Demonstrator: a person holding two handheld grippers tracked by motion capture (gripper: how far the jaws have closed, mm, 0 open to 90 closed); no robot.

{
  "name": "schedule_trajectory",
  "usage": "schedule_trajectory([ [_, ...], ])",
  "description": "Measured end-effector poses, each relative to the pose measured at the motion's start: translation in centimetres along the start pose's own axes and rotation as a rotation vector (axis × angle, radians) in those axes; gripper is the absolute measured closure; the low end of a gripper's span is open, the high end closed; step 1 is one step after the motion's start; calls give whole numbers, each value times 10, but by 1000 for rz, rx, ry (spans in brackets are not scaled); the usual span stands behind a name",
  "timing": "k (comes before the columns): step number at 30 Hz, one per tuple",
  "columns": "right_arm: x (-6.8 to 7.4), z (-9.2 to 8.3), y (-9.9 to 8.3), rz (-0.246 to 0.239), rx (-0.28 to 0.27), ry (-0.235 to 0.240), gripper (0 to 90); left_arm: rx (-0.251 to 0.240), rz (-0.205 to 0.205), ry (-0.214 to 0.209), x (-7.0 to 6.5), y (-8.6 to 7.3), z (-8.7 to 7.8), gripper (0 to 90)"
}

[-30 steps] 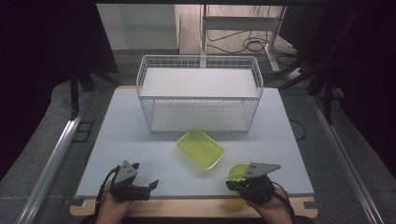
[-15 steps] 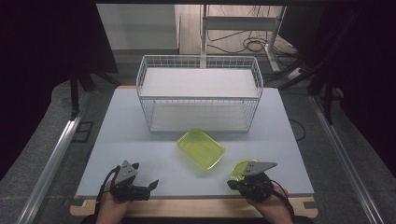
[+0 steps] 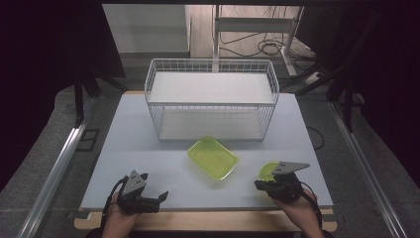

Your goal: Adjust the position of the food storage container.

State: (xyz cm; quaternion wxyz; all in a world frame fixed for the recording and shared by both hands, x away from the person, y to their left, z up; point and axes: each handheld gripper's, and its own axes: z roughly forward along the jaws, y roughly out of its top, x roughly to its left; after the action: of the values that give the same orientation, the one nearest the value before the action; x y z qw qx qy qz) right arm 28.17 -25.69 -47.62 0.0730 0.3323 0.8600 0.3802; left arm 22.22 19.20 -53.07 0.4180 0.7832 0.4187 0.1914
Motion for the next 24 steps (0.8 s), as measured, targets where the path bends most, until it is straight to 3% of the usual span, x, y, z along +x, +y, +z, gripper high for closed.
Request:
schedule_trajectory([
  [24,-55,-21,-9,111,-63,-119,881,14,-1,-4,-2,1,2,45],
])
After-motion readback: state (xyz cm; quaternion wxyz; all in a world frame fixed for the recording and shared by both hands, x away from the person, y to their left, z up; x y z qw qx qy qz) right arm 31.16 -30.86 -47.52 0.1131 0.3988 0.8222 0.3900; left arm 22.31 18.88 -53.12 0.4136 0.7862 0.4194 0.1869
